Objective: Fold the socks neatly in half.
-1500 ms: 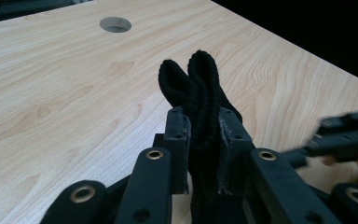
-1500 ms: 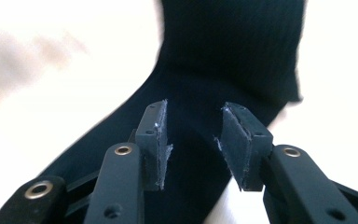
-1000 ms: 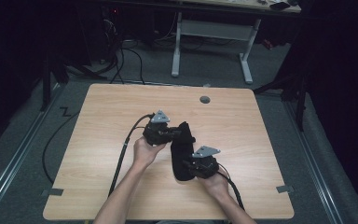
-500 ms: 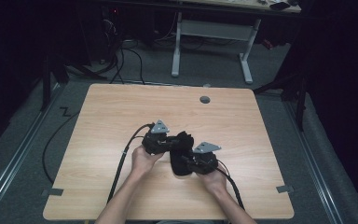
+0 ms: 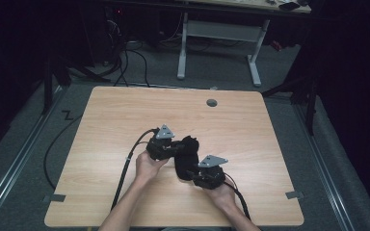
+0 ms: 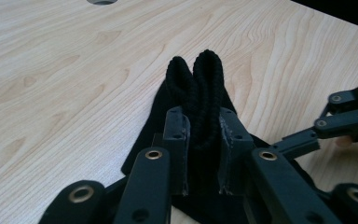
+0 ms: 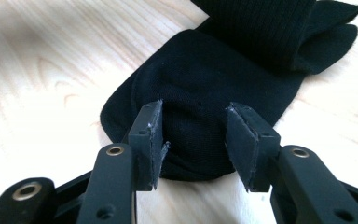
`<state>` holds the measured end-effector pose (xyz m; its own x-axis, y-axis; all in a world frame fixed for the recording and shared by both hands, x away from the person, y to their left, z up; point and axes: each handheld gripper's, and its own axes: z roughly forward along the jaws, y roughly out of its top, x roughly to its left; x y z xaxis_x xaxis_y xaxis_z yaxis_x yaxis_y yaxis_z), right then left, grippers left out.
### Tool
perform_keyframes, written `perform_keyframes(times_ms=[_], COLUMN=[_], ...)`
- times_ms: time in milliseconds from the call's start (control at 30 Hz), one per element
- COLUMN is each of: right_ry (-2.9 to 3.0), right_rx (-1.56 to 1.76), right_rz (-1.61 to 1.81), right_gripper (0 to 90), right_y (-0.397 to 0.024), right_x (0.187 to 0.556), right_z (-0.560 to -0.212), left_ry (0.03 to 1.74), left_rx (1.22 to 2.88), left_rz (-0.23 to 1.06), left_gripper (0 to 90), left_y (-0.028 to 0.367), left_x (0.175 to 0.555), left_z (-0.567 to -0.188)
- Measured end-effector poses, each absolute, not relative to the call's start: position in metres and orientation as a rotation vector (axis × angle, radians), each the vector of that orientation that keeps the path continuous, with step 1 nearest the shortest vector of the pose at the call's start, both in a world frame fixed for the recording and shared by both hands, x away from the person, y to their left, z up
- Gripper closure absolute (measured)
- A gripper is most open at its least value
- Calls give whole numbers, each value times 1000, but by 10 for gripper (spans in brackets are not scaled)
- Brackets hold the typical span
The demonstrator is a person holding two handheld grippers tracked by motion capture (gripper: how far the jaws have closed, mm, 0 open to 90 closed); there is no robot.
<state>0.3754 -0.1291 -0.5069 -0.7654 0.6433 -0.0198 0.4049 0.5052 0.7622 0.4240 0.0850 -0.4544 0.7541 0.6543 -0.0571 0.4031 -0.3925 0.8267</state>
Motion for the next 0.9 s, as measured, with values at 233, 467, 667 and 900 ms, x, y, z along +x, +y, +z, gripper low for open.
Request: perform_keyframes(times_ms=[233,467,667,900], right_ry=[2422,2423,2420,2397], right_rx=[903,905,912,939], right_rz=[1110,1112,1109,1096], right_gripper=[571,571,574,573], right_y=[-119,-119,-118,-107], right_x=[379,379,380,392], right_z=[-507,-507,-507,-507], left_ry=[767,793,821,883], left_rx=[2089,2140,2150,2118], left_rz=[410,377,397,403], left_gripper=[747,712,718,701], left_y=[81,75,73,78], left_x=[410,401,405,415], left_z=[-455,-476,-485,-486])
